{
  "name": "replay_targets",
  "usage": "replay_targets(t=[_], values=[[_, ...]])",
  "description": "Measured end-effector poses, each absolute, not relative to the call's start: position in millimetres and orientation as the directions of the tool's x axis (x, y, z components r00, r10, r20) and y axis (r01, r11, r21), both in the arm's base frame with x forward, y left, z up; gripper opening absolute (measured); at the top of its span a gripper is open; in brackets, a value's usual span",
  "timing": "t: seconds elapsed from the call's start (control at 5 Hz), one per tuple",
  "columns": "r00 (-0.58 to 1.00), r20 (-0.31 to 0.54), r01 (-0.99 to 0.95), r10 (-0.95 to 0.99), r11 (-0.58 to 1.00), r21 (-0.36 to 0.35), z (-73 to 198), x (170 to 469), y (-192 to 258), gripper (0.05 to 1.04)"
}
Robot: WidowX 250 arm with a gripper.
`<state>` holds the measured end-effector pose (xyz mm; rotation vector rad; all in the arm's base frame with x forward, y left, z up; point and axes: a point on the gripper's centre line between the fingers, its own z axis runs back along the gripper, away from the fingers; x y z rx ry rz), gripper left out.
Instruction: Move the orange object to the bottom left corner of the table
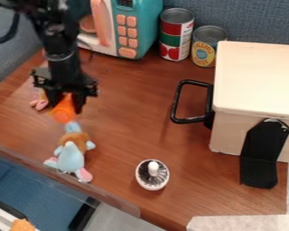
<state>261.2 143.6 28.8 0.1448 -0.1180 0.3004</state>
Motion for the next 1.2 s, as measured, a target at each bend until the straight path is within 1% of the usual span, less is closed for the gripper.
replay_targets(t=[0.4, 0.6, 0.8, 1.0, 1.2], values=[[0.947, 0.061, -0.321, 0.316, 0.934, 0.155, 1.5, 238.6, 170.1, 0.513], [0.946, 0.050, -0.324, 0.320, 0.929, 0.178, -4.4, 234.5, 176.9, 0.577], [0.951, 0.036, -0.307, 0.306, 0.930, 0.200, -5.9, 233.7, 181.2, 0.878], [0.962, 0.015, -0.272, 0.274, 0.941, 0.202, 5.9, 228.5, 179.8, 1.010], [0.975, 0.004, -0.220, 0.222, 0.959, 0.179, 37.5, 221.3, 181.0, 1.006]])
